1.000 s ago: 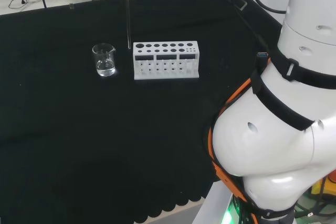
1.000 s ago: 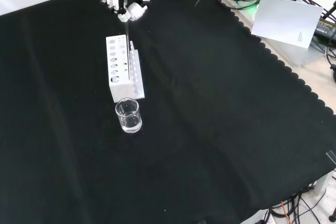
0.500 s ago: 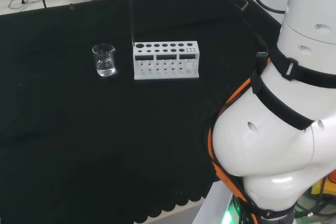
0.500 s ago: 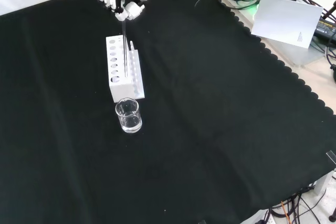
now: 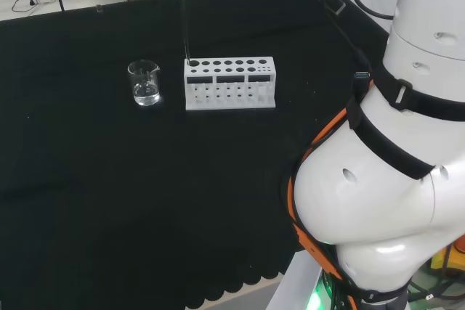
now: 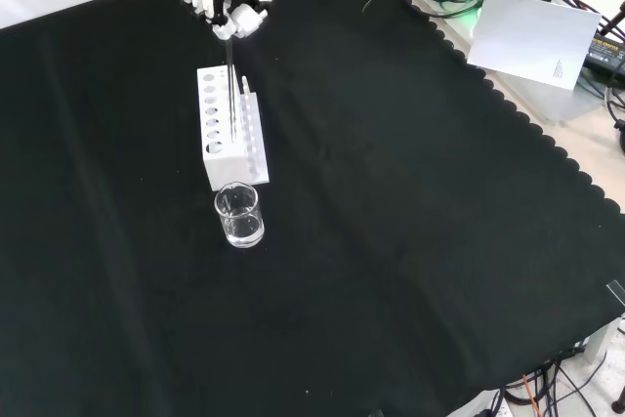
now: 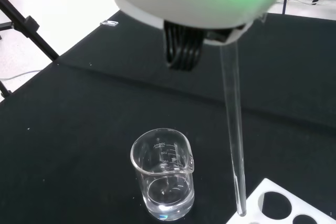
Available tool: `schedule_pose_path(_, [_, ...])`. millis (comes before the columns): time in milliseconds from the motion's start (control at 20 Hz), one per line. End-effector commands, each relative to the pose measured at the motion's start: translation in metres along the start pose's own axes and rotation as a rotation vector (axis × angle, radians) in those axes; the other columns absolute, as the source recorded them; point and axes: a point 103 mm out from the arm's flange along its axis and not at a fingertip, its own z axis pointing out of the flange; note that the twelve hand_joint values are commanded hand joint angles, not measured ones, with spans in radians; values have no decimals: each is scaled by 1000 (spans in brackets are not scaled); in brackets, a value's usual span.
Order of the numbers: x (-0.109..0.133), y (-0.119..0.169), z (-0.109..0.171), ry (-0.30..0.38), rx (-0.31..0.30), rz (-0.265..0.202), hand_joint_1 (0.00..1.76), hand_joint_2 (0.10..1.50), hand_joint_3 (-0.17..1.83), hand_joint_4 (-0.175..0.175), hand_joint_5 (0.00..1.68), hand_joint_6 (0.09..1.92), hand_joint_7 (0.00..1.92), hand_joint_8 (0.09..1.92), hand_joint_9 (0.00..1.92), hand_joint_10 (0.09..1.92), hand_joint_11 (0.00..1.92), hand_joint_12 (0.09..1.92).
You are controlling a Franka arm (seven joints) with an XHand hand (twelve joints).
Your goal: Put the glass rod back on the white test tube rack.
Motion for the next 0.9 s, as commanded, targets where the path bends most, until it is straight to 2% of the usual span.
schedule_pose_path(50, [-11, -4, 13, 5, 11, 14, 1331, 490, 977, -175, 1302, 523, 1311, 1035, 1770, 645, 1509, 985])
schedule_pose_path(900, [-19, -8, 18, 14, 28, 26, 1331, 488, 980, -175, 1302, 525, 1312, 1034, 1771, 644, 1510, 985])
